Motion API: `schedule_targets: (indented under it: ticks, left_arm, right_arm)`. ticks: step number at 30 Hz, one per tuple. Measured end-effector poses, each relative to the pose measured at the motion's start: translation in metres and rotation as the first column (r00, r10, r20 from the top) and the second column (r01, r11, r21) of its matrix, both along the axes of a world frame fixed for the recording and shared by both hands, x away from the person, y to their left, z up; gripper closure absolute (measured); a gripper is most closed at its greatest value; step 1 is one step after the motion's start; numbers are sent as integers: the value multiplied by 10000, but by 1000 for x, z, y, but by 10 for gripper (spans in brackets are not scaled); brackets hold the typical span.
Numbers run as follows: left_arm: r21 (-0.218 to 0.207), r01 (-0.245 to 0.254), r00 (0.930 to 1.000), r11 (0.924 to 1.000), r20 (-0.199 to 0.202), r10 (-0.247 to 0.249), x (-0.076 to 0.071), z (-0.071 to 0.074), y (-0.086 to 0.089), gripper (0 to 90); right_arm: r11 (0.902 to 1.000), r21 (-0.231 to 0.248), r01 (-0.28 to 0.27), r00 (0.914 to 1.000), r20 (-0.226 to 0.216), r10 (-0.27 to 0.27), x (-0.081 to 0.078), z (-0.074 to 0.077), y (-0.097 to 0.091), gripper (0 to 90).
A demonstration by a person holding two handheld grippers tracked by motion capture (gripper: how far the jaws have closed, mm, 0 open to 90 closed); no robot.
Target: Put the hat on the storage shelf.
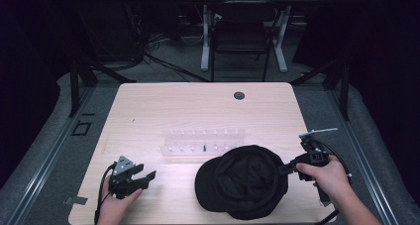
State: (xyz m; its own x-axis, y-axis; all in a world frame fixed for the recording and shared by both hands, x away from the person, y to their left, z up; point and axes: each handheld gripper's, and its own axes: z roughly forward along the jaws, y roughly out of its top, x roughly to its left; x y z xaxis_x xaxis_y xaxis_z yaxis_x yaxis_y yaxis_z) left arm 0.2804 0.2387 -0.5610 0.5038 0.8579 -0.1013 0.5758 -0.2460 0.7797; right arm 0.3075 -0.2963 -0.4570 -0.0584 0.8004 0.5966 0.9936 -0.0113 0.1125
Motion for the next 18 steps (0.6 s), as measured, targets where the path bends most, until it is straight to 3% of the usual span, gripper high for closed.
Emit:
schedule_targets:
  ticks: [2, 3, 11, 18]
  left_arm:
    - [-7, -8, 10000, 10000, 3, 8, 0, 0, 0, 427]
    - [-18, -24, 10000, 10000, 2, 24, 0, 0, 0, 428]
    - [35, 0, 10000, 10000, -31, 0, 0, 0, 0, 427]
    - [4, -32, 10000, 10000, 24, 32, 0, 0, 0, 428]
  right_arm:
    - [9990, 293, 327, 9993, 188, -333, -1, 2, 3, 884]
    - [9996, 267, -60, 9999, 100, 57, 0, 5, 1, 884]
    - [9981, 602, -142, 9999, 12, 142, 0, 14, 1, 884]
    - [9913, 1314, -106, 9997, -196, 133, 1, 20, 1, 885]
